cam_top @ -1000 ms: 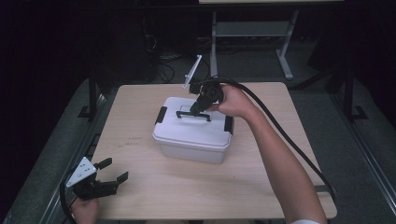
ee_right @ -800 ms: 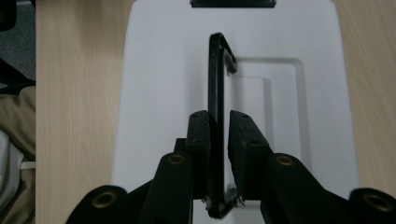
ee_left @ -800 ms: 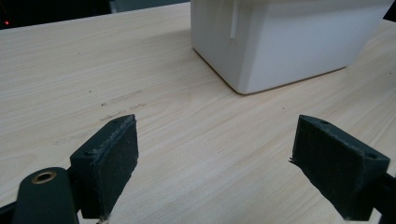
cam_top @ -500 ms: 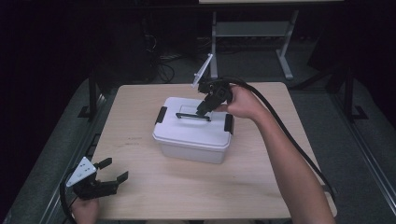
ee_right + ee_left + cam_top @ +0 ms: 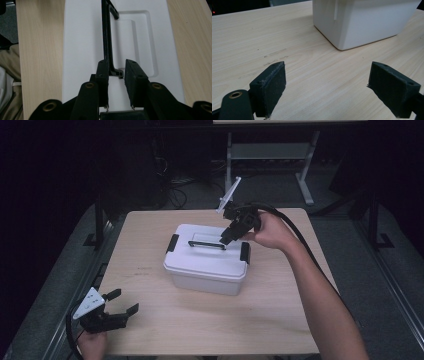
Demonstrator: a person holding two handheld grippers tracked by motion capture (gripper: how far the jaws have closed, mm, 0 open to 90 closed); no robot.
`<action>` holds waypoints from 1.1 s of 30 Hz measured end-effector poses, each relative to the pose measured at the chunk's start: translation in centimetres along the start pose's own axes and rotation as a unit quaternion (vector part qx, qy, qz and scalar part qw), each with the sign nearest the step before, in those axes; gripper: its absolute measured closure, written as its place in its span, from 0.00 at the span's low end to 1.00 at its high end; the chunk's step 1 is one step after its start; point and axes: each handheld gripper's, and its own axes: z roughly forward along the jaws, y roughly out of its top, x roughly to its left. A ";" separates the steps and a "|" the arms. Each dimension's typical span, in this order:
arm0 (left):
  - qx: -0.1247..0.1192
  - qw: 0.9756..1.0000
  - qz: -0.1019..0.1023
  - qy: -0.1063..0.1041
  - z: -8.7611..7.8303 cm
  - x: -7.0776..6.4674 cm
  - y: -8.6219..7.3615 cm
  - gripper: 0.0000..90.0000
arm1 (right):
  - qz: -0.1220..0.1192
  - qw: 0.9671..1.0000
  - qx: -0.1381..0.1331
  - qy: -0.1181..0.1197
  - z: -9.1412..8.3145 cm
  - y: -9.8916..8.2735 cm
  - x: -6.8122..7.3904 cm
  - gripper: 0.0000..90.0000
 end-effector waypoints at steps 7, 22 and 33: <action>-0.002 1.000 -0.003 0.001 -0.1 0.1 -0.1 0.15 | 0.004 1.000 0.001 -0.007 -0.6 -0.2 0.1 0.79; 0.003 1.000 0.001 0.000 0.1 0.0 0.0 0.15 | 0.027 1.000 -0.011 -0.010 -1.5 -2.8 -0.2 0.76; 0.003 1.000 -0.001 0.000 0.1 0.1 0.0 0.15 | 0.043 0.999 -0.017 -0.019 -2.0 -4.9 -0.2 0.74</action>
